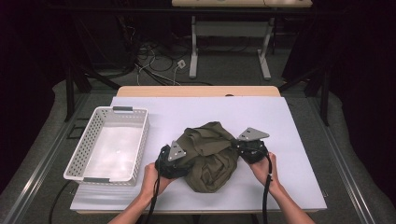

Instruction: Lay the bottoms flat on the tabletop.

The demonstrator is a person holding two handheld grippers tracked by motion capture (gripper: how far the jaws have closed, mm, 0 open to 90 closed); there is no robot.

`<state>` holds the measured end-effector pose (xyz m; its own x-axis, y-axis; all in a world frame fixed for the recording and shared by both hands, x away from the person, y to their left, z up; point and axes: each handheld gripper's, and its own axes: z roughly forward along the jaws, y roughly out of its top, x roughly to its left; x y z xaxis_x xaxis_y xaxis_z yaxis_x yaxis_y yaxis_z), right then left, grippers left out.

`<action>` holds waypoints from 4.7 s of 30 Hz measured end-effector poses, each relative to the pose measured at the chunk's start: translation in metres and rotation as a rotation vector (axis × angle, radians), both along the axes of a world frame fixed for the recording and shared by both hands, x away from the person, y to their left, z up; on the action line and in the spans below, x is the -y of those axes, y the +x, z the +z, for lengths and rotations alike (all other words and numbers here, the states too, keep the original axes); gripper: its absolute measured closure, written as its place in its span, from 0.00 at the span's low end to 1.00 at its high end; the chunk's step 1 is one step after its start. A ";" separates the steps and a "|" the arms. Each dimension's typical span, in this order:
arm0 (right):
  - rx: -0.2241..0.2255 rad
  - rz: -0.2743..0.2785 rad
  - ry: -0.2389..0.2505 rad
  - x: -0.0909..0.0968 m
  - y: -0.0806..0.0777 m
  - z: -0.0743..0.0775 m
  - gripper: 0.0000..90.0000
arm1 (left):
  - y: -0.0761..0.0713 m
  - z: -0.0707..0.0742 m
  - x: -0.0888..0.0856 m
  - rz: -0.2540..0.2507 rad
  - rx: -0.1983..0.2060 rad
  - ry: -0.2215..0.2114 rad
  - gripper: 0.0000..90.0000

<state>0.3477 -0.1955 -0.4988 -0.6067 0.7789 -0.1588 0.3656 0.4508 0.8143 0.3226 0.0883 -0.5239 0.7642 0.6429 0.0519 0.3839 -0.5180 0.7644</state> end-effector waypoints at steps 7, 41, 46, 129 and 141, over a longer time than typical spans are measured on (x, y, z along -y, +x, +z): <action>-0.036 0.110 0.020 -0.005 -0.006 0.008 0.58 | 0.004 -0.012 0.001 -0.006 0.002 0.014 0.65; -0.097 -0.029 -0.065 0.012 0.012 -0.010 0.88 | 0.004 -0.001 -0.010 0.014 0.028 -0.004 0.75; -0.074 0.061 -0.004 0.002 0.001 0.003 0.61 | 0.001 0.005 -0.008 0.024 0.026 -0.017 0.55; -0.136 0.017 -0.074 -0.007 0.018 0.001 0.98 | 0.026 0.014 0.023 -0.039 0.039 0.075 0.81; -0.273 -0.027 -0.122 0.018 0.004 -0.012 0.96 | 0.026 0.012 0.015 -0.010 -0.001 0.074 0.77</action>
